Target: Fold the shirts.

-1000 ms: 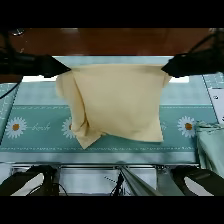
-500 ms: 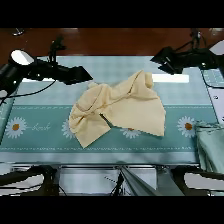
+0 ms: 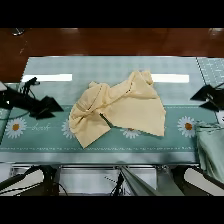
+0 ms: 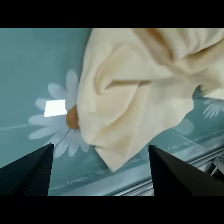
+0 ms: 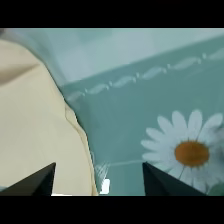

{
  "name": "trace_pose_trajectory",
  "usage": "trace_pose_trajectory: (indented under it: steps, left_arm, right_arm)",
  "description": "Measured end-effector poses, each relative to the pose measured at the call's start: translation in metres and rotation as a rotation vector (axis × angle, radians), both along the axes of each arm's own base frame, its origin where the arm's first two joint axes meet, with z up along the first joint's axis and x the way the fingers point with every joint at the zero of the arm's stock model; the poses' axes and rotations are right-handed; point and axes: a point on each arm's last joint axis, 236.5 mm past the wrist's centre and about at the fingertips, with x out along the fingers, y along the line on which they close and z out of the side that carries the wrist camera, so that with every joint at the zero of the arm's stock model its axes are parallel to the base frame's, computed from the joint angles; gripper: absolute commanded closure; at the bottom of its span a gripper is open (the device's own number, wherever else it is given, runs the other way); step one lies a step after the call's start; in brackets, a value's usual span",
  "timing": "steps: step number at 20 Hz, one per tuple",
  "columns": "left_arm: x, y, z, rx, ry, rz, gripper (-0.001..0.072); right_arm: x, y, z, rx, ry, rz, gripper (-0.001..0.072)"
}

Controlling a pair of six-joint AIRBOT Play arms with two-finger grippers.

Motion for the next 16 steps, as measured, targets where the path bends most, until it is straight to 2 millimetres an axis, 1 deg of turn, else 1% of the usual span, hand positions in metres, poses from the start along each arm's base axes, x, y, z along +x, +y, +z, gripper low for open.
trace_pose_trajectory:
  steps: [1, 2, 3, 4, 6, 8, 10, 13, 16]
  left_arm:
    - [-0.018, 0.002, -0.010, -0.013, 0.030, 0.017, 0.0005]
    - [-0.030, 0.005, -0.020, -0.022, 0.050, 0.045, 0.0005]
    - [-0.039, 0.005, -0.026, -0.039, 0.062, 0.076, 0.0005]
    - [-0.044, 0.003, -0.030, -0.068, 0.066, 0.111, 0.0005]
    - [-0.048, -0.009, -0.032, -0.145, 0.061, 0.156, 0.0005]
    - [-0.050, -0.025, -0.034, -0.213, 0.048, 0.184, 0.0005]
    - [-0.046, -0.034, -0.040, -0.225, 0.015, 0.203, 0.0005]
    - [-0.036, -0.035, -0.049, -0.199, -0.040, 0.226, 0.0005]
    - [-0.029, -0.036, -0.052, -0.188, -0.081, 0.232, 0.0005]
  right_arm:
    - [-0.018, 0.007, -0.013, 0.015, 0.010, -0.015, 0.0089]
    - [-0.031, 0.016, -0.023, 0.036, 0.012, -0.027, 0.0089]
    - [-0.043, 0.028, -0.034, 0.066, 0.007, -0.038, 0.0088]
    - [-0.051, 0.039, -0.042, 0.099, 0.003, -0.050, 0.0089]
    - [-0.064, 0.055, -0.057, 0.142, -0.001, -0.065, 0.0088]
    - [-0.072, 0.067, -0.064, 0.182, -0.003, -0.068, 0.0089]
    - [-0.075, 0.073, -0.068, 0.199, -0.009, -0.072, 0.0089]
    - [-0.078, 0.080, -0.069, 0.225, -0.009, -0.071, 0.0089]
    - [-0.081, 0.084, -0.069, 0.242, -0.003, -0.067, 0.0089]
